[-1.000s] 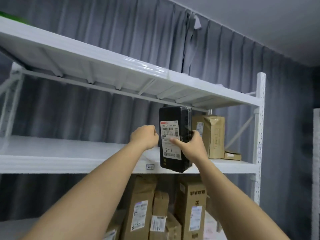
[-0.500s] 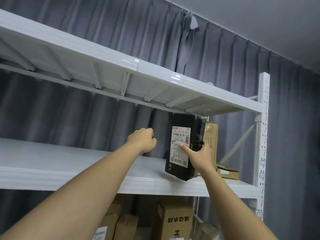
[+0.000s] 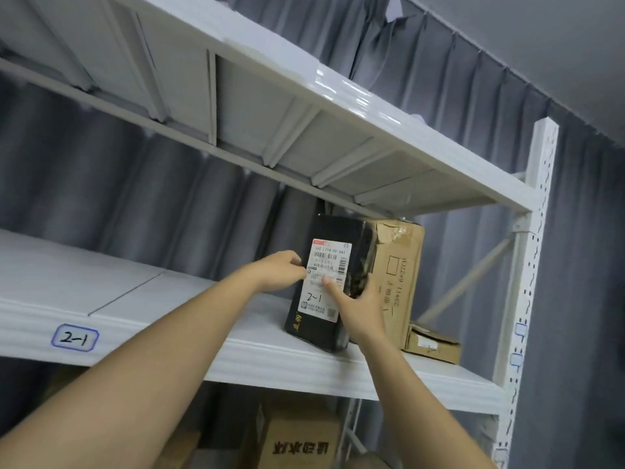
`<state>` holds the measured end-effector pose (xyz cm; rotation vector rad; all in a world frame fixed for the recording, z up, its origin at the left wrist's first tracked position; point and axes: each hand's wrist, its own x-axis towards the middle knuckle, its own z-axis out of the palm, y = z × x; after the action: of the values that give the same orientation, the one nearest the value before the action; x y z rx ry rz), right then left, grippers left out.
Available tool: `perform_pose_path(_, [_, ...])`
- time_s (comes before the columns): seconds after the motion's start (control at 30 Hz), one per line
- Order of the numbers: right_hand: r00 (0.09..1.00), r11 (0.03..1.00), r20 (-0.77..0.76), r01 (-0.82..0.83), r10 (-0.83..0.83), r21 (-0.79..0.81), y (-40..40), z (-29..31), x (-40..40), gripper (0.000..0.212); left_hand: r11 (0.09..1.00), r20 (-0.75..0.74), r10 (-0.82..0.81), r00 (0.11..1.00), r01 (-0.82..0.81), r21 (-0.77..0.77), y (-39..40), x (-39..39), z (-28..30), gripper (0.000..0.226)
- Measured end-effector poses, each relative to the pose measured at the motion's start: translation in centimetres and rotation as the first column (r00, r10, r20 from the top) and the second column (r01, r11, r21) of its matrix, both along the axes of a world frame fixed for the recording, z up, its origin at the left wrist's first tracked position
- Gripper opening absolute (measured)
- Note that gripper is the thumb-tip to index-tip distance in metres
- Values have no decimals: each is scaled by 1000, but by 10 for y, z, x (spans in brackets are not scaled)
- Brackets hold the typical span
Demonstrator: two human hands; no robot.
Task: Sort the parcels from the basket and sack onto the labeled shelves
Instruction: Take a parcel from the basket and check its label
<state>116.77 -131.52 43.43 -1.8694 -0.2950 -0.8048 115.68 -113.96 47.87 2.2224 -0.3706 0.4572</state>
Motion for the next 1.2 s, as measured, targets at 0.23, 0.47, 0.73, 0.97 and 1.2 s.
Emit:
perform_pose_path(0.23, [963, 963, 8, -270, 270, 18, -9, -2, 10, 56, 933, -130, -211, 969, 159, -323, -2, 19, -22, 68])
perform_pose_path(0.47, [916, 915, -48, -392, 398, 100, -16, -7, 19, 60, 946, -39, -102, 994, 85, -312, -6, 18, -37, 110])
perform_pose_path(0.73, [978, 994, 188, -100, 90, 42, -53, -6, 13, 16, 956, 30, 198, 980, -186, -227, -40, 9, -38, 96])
perform_pose_path(0.97, [993, 998, 111, -20, 26, -52, -85, -5, 15, 16, 941, -13, 302, 953, -300, -155, -66, 34, -34, 90])
perform_pose_path(1.2, [996, 984, 67, 73, -63, -164, -102, -5, 12, 23, 907, 9, 422, 907, -421, -26, -78, 66, -32, 71])
